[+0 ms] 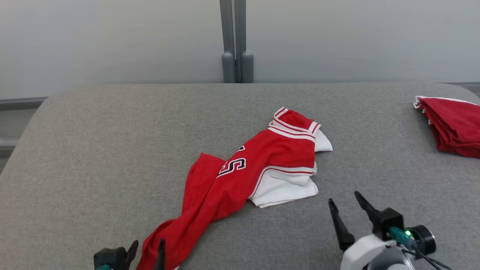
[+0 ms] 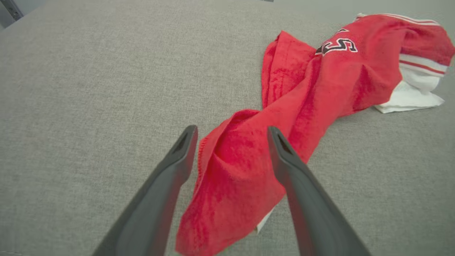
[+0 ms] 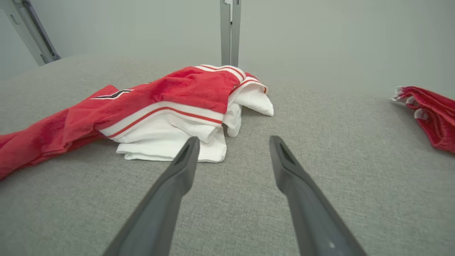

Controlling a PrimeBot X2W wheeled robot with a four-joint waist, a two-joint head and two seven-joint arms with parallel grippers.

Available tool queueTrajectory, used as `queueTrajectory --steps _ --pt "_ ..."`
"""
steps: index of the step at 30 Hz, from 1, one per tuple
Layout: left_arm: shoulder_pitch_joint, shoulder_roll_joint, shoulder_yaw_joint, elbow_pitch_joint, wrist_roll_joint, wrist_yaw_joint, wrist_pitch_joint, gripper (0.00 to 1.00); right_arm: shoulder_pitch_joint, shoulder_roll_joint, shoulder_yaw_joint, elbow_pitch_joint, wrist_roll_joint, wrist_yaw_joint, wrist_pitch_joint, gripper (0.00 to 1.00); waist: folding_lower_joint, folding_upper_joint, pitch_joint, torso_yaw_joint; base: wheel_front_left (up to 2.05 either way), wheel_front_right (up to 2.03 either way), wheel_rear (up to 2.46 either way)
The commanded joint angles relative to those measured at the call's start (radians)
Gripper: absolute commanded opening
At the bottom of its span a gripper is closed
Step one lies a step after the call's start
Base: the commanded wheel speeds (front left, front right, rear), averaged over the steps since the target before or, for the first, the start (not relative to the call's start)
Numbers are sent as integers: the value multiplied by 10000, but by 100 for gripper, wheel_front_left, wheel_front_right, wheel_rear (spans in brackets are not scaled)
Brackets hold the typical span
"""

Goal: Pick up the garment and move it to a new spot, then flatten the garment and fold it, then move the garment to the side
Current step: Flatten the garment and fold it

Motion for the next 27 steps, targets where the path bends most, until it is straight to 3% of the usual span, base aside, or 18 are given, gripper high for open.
queueTrajectory --steps 1,7,11,18,27 --pt "153 85 -112 -291 -163 -52 662 100 -449 -39 236 305 117 -5 496 100 1 0 110 148 0 0 0" --pt "747 138 -314 -1907 -1085 0 3374 100 -1924 -52 747 1405 101 -5 2754 100 1 0 596 586 0 0 0" --pt "940 121 -337 -2496 -1461 94 4161 100 -2602 -208 896 2052 -110 -6 3731 100 1 0 929 932 0 0 0" --pt "510 125 -286 -2077 -1701 242 4266 100 -3160 -277 401 2734 -749 -5 4142 100 1 0 1290 1370 0 0 0" --pt "-39 183 -232 -1175 -1501 393 3668 100 -3308 -167 464 3149 -851 -5 4340 100 1 0 1554 1320 0 0 0"
